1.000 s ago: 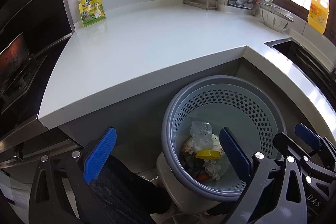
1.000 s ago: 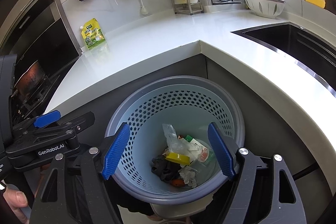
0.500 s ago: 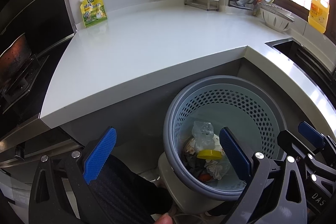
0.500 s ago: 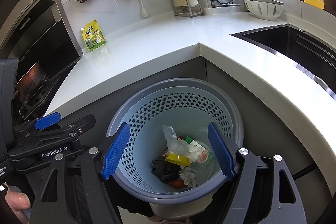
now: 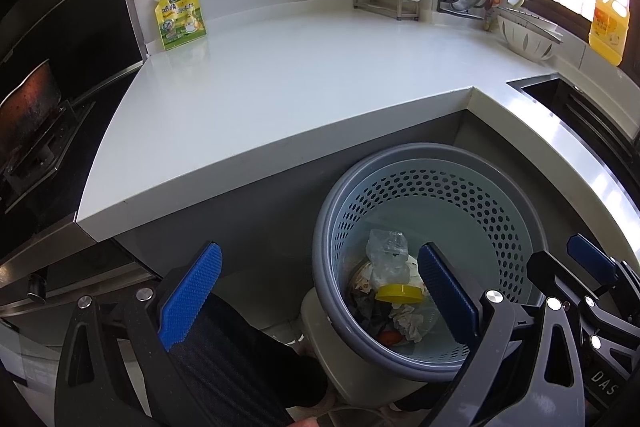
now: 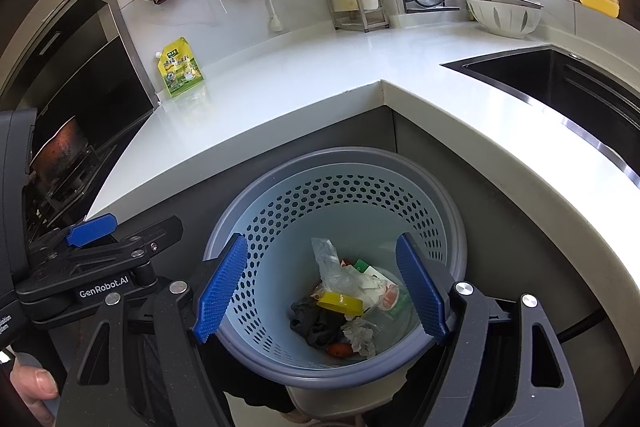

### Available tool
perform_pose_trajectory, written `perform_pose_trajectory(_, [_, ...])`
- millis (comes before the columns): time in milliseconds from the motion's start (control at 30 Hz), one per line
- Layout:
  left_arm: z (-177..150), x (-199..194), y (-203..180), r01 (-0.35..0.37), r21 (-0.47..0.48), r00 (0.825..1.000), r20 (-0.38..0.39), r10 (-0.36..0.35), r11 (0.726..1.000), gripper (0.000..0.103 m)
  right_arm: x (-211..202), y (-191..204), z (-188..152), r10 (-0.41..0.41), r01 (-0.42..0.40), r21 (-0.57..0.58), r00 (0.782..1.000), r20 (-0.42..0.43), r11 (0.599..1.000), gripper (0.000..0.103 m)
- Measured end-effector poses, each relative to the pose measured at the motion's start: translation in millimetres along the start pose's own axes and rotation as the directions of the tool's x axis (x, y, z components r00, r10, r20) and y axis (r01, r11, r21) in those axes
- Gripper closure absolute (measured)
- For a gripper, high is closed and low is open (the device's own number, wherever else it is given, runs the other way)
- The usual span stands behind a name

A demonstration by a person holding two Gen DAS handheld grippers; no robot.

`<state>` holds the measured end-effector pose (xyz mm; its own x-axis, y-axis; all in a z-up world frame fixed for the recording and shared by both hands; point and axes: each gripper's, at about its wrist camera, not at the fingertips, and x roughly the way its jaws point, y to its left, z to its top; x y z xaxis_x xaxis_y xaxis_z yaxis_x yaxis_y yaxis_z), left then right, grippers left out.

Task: Collect trash

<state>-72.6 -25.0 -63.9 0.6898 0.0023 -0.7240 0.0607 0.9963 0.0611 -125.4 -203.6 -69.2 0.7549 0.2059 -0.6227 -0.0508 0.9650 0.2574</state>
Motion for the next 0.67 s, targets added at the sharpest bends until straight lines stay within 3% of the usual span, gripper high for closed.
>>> perform_pose_trajectory(667, [-0.3, 1.9, 1.6, 0.010, -0.011, 1.000, -0.011, -0.010, 1.000, 0.006, 0.8, 0.7, -0.7, 0.002, -0.002, 0.001, 1.000, -0.001, 1.000, 0.029])
